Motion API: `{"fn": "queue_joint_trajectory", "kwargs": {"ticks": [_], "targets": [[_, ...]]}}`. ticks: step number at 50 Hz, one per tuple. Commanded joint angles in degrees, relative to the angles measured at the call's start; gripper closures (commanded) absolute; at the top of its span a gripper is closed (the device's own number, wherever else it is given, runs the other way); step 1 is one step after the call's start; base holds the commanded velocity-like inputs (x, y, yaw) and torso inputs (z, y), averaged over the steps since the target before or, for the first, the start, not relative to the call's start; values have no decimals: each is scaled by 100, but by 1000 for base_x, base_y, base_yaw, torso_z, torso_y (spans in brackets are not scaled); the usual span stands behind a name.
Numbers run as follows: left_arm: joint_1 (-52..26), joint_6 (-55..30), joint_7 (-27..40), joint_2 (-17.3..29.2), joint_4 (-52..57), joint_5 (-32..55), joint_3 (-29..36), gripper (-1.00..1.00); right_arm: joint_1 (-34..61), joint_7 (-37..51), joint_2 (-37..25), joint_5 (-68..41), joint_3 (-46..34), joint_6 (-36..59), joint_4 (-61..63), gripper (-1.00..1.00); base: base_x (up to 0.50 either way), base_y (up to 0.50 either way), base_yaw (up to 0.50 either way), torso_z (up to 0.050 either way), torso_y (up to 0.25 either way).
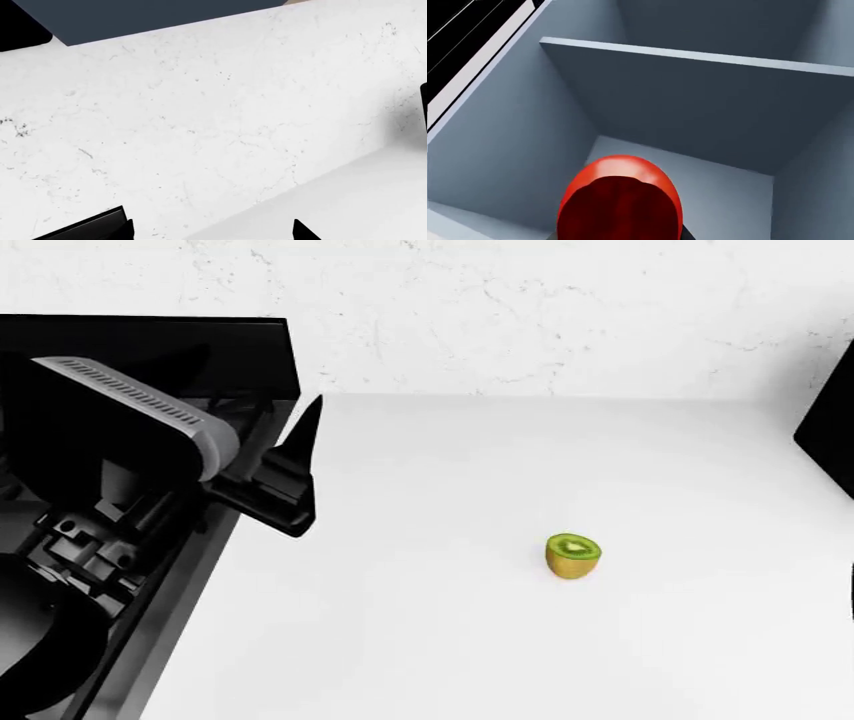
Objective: Pick the tomato, kiwi from the counter and place them in the cabinet. Then close the cabinet.
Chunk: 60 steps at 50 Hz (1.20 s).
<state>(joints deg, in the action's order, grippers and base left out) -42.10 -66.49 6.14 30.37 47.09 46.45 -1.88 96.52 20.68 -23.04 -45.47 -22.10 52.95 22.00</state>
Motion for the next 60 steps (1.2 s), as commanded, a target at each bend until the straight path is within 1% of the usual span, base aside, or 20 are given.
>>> {"fn": "queue_joint_trajectory", "kwargs": {"ticks": [1, 8, 20, 23, 33, 52, 56, 60], "targets": [[4, 37, 21, 21, -17, 22, 12, -100, 410, -390, 137, 672, -435, -383, -774, 100, 0, 0, 0, 0, 0], [-8, 50, 39, 27, -24, 39, 27, -100, 672, -612, 249, 867, -673, -444, -1384, 100, 0, 0, 0, 0, 0], [-10, 72, 68, 47, -33, 72, 37, -100, 701, -637, 257, 894, -711, -461, -1459, 100, 0, 0, 0, 0, 0], [23, 71, 93, 41, 8, 83, 59, -100, 838, -788, 315, 1003, -799, -615, -1732, 100, 0, 0, 0, 0, 0], [82, 159, 91, 49, 7, 57, 129, -100, 1499, -1517, 771, 1589, -1142, -1648, -3579, 100, 0, 0, 0, 0, 0], [7, 136, 154, 81, -17, 127, 175, -100, 2705, -2241, 1528, 2222, -1382, -3017, -6390, 100, 0, 0, 0, 0, 0], [-7, 133, 171, 82, -14, 139, 193, -100, 2987, -2431, 1773, 2342, -1421, -3454, -7272, 100, 0, 0, 0, 0, 0], [2, 162, 173, 85, -23, 123, 228, -100, 3382, -2660, 2117, 2428, -1425, -3965, -8549, 100, 0, 0, 0, 0, 0]]}}
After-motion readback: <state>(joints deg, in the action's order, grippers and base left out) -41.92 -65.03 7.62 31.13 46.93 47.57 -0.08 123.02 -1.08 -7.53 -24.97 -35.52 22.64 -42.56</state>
